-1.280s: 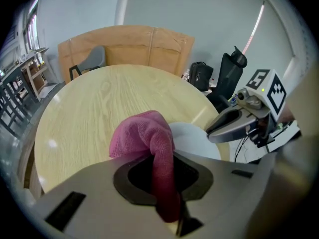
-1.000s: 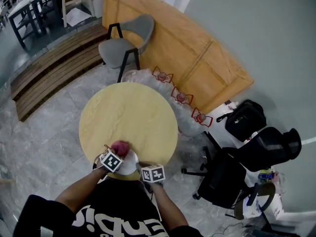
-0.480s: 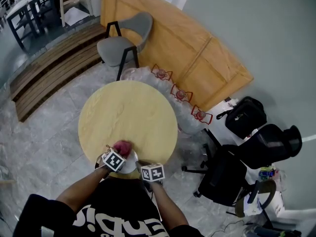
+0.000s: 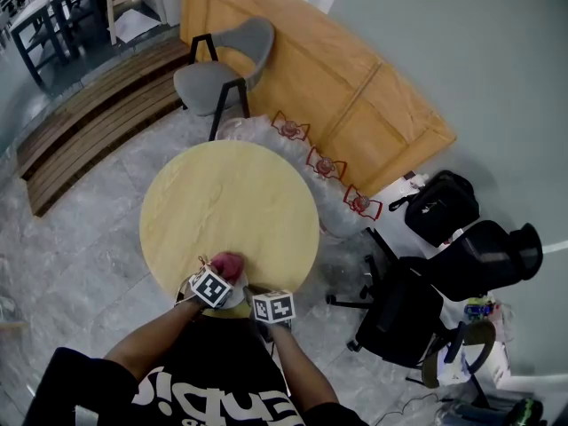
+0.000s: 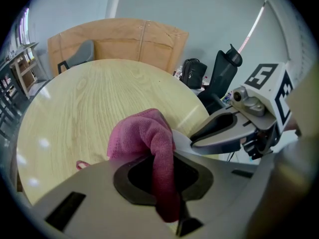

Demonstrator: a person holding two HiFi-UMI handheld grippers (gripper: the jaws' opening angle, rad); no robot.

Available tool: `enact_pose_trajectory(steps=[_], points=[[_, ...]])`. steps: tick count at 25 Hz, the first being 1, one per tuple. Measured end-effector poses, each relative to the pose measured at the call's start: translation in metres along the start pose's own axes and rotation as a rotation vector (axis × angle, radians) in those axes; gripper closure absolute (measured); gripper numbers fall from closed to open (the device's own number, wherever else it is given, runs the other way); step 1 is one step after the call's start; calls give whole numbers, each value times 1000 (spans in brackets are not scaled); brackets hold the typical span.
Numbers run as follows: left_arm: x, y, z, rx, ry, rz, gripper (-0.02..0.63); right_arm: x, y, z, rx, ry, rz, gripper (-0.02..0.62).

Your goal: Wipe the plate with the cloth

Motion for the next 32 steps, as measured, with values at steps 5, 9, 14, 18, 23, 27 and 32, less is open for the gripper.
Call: enact_pose_trajectory(steps=[5, 9, 14, 18, 23, 27, 32], points=[[-1, -3, -12, 33, -18, -4, 545, 0, 1, 0, 13, -7, -9, 543], [2, -5, -11, 38, -6, -5, 545, -2, 0, -1, 30, -7, -23, 543], [6, -4, -19, 53, -16, -10, 545, -4, -1, 0, 39, -35, -40, 543], [9, -2, -29, 61, -24, -23, 545, -4, 0, 0, 45, -49, -47, 545], [17, 0, -32, 81, -5, -21, 545, -4, -1, 1, 53, -68, -63, 545], [22, 1, -35, 91, 0, -25, 545, -3, -1, 2, 64, -71, -74, 545], [38, 5, -46, 131, 23, 21, 545, -2, -1, 1, 64, -79, -78, 545]])
Point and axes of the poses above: the fingertips, and each gripper's own axes: y backward along the fingers, z to its left, x out of its underside, the point moved 8 cm from there along y, backward along the fingers, and after that the axes turned 5 degrees about z, right-handed, at the moved point
